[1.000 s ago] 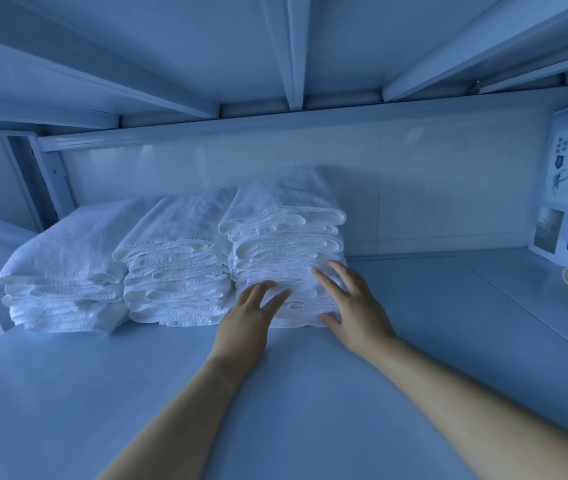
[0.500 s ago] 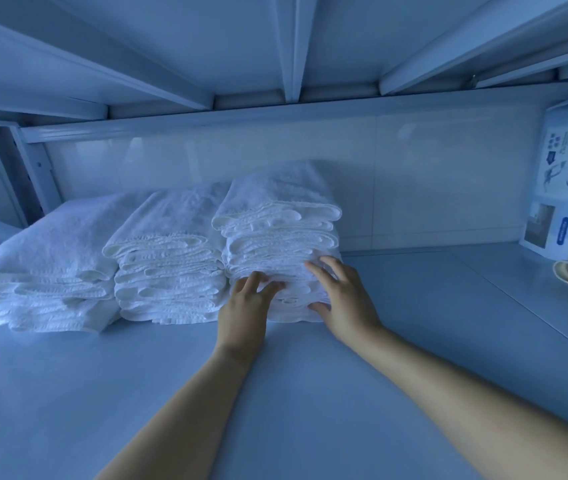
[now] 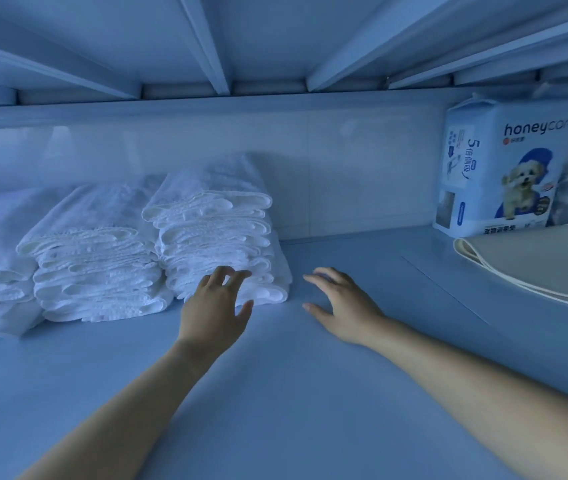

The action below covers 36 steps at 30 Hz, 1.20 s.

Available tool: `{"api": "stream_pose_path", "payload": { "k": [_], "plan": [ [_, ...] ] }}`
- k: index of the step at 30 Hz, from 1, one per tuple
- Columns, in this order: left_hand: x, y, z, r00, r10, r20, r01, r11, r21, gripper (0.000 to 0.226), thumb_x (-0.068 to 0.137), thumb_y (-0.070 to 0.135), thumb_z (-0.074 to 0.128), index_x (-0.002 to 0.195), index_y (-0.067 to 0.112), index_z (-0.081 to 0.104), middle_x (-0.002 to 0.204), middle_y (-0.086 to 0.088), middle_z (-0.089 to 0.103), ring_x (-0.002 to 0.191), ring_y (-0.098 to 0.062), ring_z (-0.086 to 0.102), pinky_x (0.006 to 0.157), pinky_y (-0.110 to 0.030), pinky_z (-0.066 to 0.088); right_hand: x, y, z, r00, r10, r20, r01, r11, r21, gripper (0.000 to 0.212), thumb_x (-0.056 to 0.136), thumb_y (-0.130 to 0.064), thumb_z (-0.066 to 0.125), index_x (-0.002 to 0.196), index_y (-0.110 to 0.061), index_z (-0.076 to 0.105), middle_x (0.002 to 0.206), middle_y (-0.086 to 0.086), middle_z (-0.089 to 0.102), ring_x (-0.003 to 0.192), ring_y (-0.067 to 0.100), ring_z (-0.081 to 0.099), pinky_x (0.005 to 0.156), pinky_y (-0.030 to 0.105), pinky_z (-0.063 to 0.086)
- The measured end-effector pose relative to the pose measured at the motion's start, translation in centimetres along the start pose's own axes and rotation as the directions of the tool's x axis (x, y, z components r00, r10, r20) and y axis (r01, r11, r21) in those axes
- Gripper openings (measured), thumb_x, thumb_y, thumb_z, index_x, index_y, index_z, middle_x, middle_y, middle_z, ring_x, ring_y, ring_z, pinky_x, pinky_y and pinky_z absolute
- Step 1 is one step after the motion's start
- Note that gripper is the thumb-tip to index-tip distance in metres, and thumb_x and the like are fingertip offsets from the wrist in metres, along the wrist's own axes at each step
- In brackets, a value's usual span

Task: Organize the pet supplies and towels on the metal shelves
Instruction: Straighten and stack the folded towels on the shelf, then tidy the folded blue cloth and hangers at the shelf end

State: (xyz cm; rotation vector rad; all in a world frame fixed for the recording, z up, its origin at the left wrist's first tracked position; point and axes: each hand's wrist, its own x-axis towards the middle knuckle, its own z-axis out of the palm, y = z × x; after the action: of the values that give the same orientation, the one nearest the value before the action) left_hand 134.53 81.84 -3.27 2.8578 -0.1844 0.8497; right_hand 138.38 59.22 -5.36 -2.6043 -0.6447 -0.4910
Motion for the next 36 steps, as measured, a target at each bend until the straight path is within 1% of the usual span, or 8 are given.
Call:
{"api": "stream_pose_path", "payload": {
  "k": [4,8,15,20,23,27,32,36],
  "plan": [
    [-0.5,4.5,0.1,0.995,0.076,0.071,-0.073,0.997,-0.038,0.045,0.090,0.048,0.047,0.133,0.035,0.042,0.131,0.010,0.042,0.120,-0.014,0.043,0.071,-0.028,0.046,-2.8,1.8,-2.4,1.000,0.023,0.015,-0.023,0.999,-0.040,0.051,0.093,-0.044,0.046,0.140,-0.024,0.037,0.143,-0.008,0.031,0.134,0.012,0.028,0.101,0.037,0.041],
    [-0.7,10.5,0.2,0.991,0.118,0.070,-0.112,0.990,-0.083,0.045,0.091,0.052,0.042,0.133,0.034,0.041,0.129,0.009,0.044,0.118,-0.014,0.045,0.078,-0.030,0.046,-6.8,4.3,-5.7,0.999,0.035,0.031,-0.032,0.996,-0.078,0.050,0.094,-0.044,0.044,0.140,-0.024,0.037,0.141,-0.008,0.034,0.133,0.012,0.029,0.101,0.036,0.040],
    [-1.9,24.5,-0.4,0.967,0.229,0.113,-0.198,0.952,-0.235,0.042,0.091,0.055,0.038,0.128,0.036,0.044,0.129,0.012,0.046,0.114,-0.013,0.050,0.076,-0.029,0.047,-15.3,10.7,-13.2,0.993,0.098,-0.059,-0.103,0.989,-0.106,0.048,0.095,-0.042,0.044,0.138,-0.022,0.040,0.134,-0.007,0.039,0.126,0.012,0.036,0.094,0.037,0.044],
    [-2.7,35.1,-0.5,0.938,0.336,0.081,-0.294,0.899,-0.325,0.042,0.092,0.053,0.039,0.129,0.035,0.045,0.129,0.011,0.048,0.111,-0.015,0.052,0.075,-0.029,0.047,-22.2,16.6,-18.5,0.973,0.168,-0.157,-0.187,0.975,-0.117,0.047,0.094,-0.040,0.047,0.136,-0.020,0.044,0.134,-0.006,0.041,0.125,0.014,0.039,0.094,0.036,0.045],
    [-4.0,41.0,0.1,0.915,0.401,0.050,-0.357,0.860,-0.364,0.042,0.092,0.052,0.040,0.129,0.033,0.046,0.127,0.010,0.050,0.114,-0.015,0.050,0.079,-0.033,0.050,-26.8,19.9,-21.2,0.945,0.234,-0.227,-0.256,0.964,-0.071,0.045,0.092,-0.038,0.050,0.134,-0.019,0.046,0.132,-0.005,0.045,0.124,0.015,0.042,0.095,0.036,0.045],
    [-5.4,48.7,0.4,0.861,0.508,-0.011,-0.463,0.775,-0.429,0.039,0.093,0.047,0.040,0.127,0.029,0.050,0.125,0.009,0.052,0.111,-0.017,0.053,0.076,-0.033,0.049,-32.8,23.3,-24.6,0.878,0.341,-0.337,-0.363,0.932,-0.003,0.043,0.092,-0.035,0.052,0.131,-0.018,0.049,0.128,-0.003,0.048,0.121,0.016,0.046,0.099,0.034,0.042],
    [-6.5,57.3,0.7,0.780,0.625,-0.045,-0.554,0.654,-0.515,0.038,0.096,0.040,0.037,0.129,0.026,0.050,0.127,0.004,0.052,0.112,-0.021,0.053,0.082,-0.036,0.049,-39.2,26.2,-29.8,0.812,0.409,-0.416,-0.458,0.889,-0.021,0.041,0.093,-0.033,0.052,0.130,-0.016,0.050,0.128,-0.002,0.049,0.120,0.015,0.047,0.098,0.027,0.039],
    [-7.0,62.8,0.6,0.726,0.681,-0.092,-0.615,0.584,-0.530,0.037,0.096,0.040,0.038,0.129,0.028,0.049,0.128,0.006,0.052,0.110,-0.019,0.054,0.079,-0.033,0.048,-43.0,28.3,-33.3,0.771,0.435,-0.466,-0.520,0.851,-0.066,0.042,0.093,-0.035,0.051,0.131,-0.016,0.049,0.128,-0.002,0.049,0.120,0.016,0.046,0.099,0.032,0.041]
  ]
}}
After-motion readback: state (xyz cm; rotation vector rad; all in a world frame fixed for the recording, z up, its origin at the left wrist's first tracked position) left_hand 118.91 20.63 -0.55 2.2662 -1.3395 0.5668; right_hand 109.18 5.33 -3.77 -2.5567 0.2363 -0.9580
